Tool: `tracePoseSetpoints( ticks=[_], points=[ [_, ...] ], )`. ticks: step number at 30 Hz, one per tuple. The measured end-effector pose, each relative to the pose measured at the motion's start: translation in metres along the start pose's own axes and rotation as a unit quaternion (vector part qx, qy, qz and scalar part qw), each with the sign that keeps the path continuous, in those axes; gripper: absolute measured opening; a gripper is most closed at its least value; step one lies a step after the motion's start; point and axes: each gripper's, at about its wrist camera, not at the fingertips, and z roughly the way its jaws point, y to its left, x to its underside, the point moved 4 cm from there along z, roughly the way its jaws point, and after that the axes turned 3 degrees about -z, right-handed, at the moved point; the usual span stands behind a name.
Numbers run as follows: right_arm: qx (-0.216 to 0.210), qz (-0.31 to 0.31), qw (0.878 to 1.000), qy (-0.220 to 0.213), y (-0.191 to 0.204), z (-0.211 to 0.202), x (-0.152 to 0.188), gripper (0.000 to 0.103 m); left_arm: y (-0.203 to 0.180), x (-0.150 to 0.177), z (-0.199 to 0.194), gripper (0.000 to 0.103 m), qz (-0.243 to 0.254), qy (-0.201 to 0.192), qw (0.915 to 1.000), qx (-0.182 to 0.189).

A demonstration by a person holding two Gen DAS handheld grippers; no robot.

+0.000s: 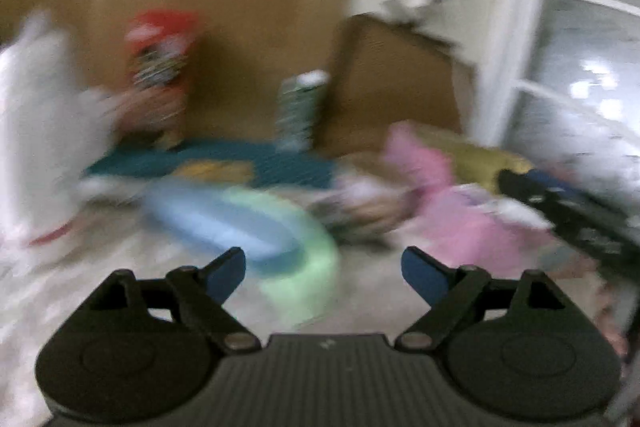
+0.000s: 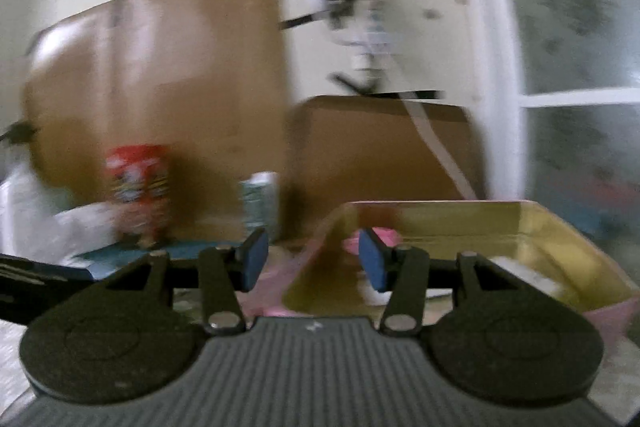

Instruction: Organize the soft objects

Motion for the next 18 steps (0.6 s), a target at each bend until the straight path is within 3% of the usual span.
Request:
tracePoseSetpoints(
  ticks=[3, 7, 9, 14, 17, 18],
  points=[
    [-0.061, -0.030, 0.997, 0.032, 0.037, 0.015, 0.006, 0.051, 0.041, 0.005, 0.000, 0.087, -0.012, 0.007, 0.9973, -0.072],
    [-0.126, -0.066, 0.987, 0.074, 0.081, 0.042, 0.006, 0.047, 0.075, -0.001, 0.000, 0.087, -0.054, -0.003, 0.9935, -0.100],
    [-0.144, -0.077, 0.982, 0.095, 0.100, 0.065, 0.000, 0.040, 0.085, -0.002, 0.005, 0.087, -0.077, 0.000, 0.9922, -0.098],
    [-0.152, -0.084, 0.970, 0.168, 0.127, 0.142, -0.018, 0.040, 0.090, 0.001, 0.002, 0.087, -0.095, -0.004, 0.9931, -0.068],
    [-0.156, -0.066, 0.958, 0.232, 0.140, 0.188, -0.017, 0.050, 0.093, 0.003, -0.002, 0.088, -0.102, -0.017, 0.9927, -0.063],
    [-0.155, -0.053, 0.954, 0.251, 0.144, 0.202, -0.016, 0.058, 0.093, 0.003, -0.002, 0.088, -0.105, -0.019, 0.9925, -0.061]
  ],
)
